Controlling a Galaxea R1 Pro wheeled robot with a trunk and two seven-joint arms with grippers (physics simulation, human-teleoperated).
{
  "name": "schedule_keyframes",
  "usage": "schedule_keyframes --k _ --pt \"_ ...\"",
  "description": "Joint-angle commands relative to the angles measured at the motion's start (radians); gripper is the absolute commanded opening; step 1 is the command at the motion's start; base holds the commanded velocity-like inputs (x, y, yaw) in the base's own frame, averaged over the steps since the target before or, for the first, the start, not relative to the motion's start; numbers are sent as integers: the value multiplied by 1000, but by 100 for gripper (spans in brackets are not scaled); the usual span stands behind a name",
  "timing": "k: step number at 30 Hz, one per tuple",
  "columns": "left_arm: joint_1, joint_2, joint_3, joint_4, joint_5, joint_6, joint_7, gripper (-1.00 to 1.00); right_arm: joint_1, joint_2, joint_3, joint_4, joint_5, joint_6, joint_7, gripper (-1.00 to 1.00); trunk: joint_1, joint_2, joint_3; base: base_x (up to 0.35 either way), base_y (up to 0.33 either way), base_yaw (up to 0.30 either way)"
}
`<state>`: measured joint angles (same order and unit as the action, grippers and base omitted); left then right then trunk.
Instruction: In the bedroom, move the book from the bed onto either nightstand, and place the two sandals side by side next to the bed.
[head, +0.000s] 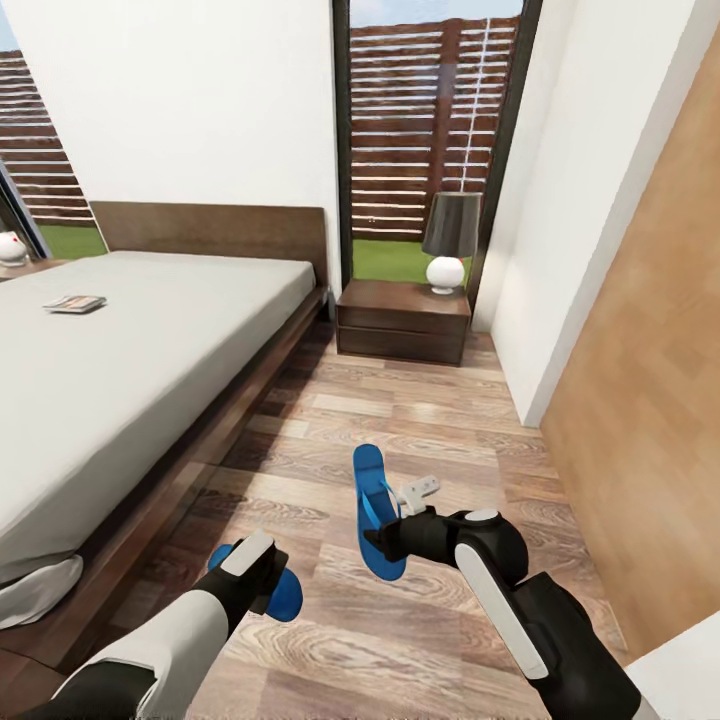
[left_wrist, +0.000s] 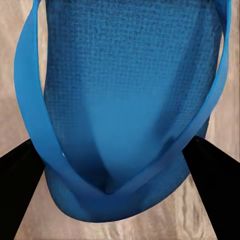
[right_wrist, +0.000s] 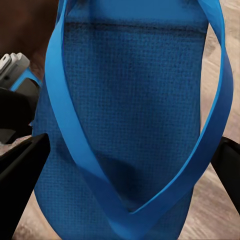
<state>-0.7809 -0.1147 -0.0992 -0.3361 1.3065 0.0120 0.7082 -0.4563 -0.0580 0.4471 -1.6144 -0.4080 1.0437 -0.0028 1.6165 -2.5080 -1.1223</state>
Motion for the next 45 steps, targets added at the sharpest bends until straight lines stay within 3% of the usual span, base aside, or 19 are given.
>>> schedule_keyframes --k 1,6,13,21,45 --pt "-17 1 -8 -1 2 1 8 -100 -1 -1 0 -1 -1 3 1 -100 0 -1 -5 0 0 0" --pt "-70 1 -9 1 0 3 13 -100 -1 -2 0 -1 -1 3 1 -100 2 -2 -24 0 0 0" --pt "-84 0 -7 2 0 -4 15 -100 -1 -2 7 -1 -2 3 1 -100 6 -3 -51 0 0 0" --pt "-82 1 -5 2 8 -49 35 -100 -1 -2 7 -1 -2 3 1 -100 9 -5 -82 0 0 0" --pt "-48 9 -2 3 13 -61 49 -100 -1 -2 4 -1 -2 3 1 -100 20 -11 -175 0 0 0"
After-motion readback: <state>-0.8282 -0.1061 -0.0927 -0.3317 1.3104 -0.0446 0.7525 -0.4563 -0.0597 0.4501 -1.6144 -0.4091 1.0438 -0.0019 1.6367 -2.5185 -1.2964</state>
